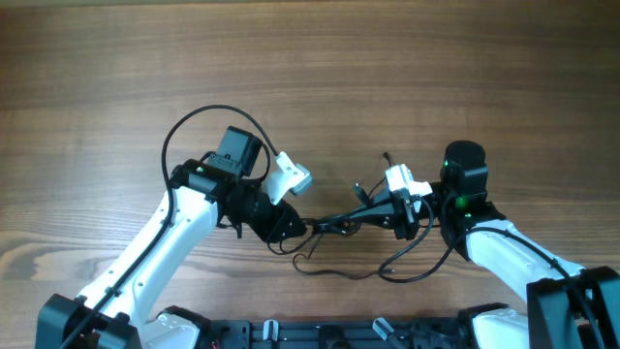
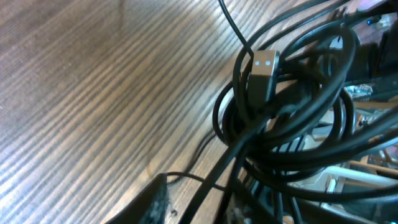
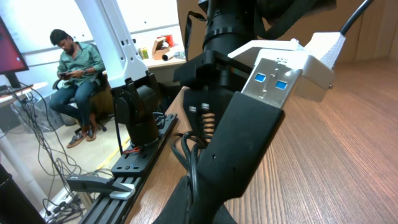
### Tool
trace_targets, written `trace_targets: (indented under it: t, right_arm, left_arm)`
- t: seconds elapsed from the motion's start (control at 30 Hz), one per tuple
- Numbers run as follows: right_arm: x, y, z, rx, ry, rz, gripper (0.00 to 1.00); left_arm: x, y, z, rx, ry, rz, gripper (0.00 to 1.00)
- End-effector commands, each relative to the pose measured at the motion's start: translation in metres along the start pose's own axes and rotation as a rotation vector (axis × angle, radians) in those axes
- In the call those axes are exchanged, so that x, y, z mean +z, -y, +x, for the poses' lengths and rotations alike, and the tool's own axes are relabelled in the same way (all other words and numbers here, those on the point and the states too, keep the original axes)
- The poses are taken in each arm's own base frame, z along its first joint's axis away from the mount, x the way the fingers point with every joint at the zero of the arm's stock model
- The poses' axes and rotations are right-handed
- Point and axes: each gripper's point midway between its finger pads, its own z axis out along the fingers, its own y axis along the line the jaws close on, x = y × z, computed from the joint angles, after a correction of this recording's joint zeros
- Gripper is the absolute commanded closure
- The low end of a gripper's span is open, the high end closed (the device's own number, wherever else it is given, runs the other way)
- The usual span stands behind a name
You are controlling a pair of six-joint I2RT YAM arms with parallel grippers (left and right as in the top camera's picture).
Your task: Untangle cables
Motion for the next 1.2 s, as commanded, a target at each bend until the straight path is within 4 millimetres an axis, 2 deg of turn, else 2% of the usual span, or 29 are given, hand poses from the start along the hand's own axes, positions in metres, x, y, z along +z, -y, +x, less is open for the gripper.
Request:
trace_targets:
  t: [0.0, 0.13, 0.17, 0.23, 0.27, 0.37, 0.47, 0.57, 0.67, 0.73, 0.77, 0.8, 0.83, 0.93, 1.0, 1.03, 1.07, 1.13, 1.17]
  right_arm:
    - [0.0, -0.003, 0.001, -0.001, 0.004, -0.012, 0.96]
    - [0.0, -0.003, 0.001, 0.018, 0.004, -0.012, 0.96]
    - [0.0, -0.003, 0.001, 0.018, 0.004, -0.012, 0.96]
    - [-0.001, -0.003, 0.001, 0.018, 0.004, -0.011, 0.96]
    - [-0.001, -0.003, 0.001, 0.016, 0.004, -0.011, 0.96]
    - [-0.001, 0.005, 0.004, 0.037, -0.009, 0.034, 0.96]
    - [-0.003, 0.028, 0.011, 0.164, -0.038, 0.174, 0.96]
    - [-0.005, 0.035, 0.013, 0.2, -0.043, 0.214, 0.96]
    - [-0.005, 0.035, 0.013, 0.199, -0.043, 0.216, 0.96]
    - [-0.005, 0.037, 0.014, 0.2, -0.046, 0.23, 0.96]
    - [-0.005, 0.037, 0.014, 0.2, -0.046, 0.229, 0.96]
    - [-0.005, 0.037, 0.014, 0.2, -0.046, 0.229, 0.96]
    - [-0.005, 0.037, 0.013, 0.2, -0.046, 0.229, 0.96]
    - [-0.005, 0.036, 0.013, 0.2, -0.045, 0.225, 0.96]
    - [-0.004, 0.031, 0.012, 0.199, -0.039, 0.192, 0.96]
    - [-0.003, 0.027, 0.01, 0.198, -0.034, 0.168, 0.96]
    - [-0.002, 0.021, 0.008, 0.192, -0.026, 0.13, 0.96]
    - [-0.001, 0.002, 0.002, 0.11, -0.003, 0.017, 0.96]
    - [-0.001, -0.005, 0.0, 0.077, 0.008, -0.026, 0.96]
  left_arm:
    - [-0.002, -0.01, -0.013, -0.019, 0.054, -0.062, 0.96]
    - [-0.013, -0.04, -0.058, -0.256, 0.252, -0.188, 0.96]
    - [-0.02, -0.054, -0.066, -0.352, 0.309, -0.246, 0.96]
    - [-0.044, -0.101, -0.062, -0.703, 0.438, -0.433, 0.96]
    - [-0.053, -0.114, -0.058, -0.831, 0.485, -0.476, 0.96]
    - [-0.066, -0.132, -0.051, -1.055, 0.572, -0.492, 0.96]
    - [-0.074, -0.144, -0.038, -1.167, 0.604, -0.562, 0.96]
    - [-0.084, -0.156, -0.015, -1.301, 0.637, -0.688, 0.96]
    - [-0.107, -0.172, 0.032, -1.631, 0.739, -0.859, 0.96]
    - [-0.115, -0.175, 0.059, -1.822, 0.77, -0.901, 0.96]
    - [-0.118, -0.176, 0.068, -1.893, 0.776, -0.903, 0.81]
    - [-0.117, -0.177, 0.068, -1.898, 0.767, -0.885, 0.54]
    - [-0.112, -0.178, 0.052, -1.684, 0.659, -0.829, 0.01]
    - [-0.1, -0.173, 0.019, -1.322, 0.541, -0.709, 0.0]
    - [-0.089, -0.16, -0.013, -1.028, 0.492, -0.565, 0.0]
    - [-0.083, -0.148, -0.031, -0.861, 0.476, -0.47, 0.0]
    - [-0.076, -0.126, -0.05, -0.654, 0.461, -0.339, 0.0]
    - [-0.068, -0.086, -0.066, -0.37, 0.445, -0.135, 0.0]
    - [-0.065, -0.072, -0.068, -0.294, 0.439, -0.068, 0.02]
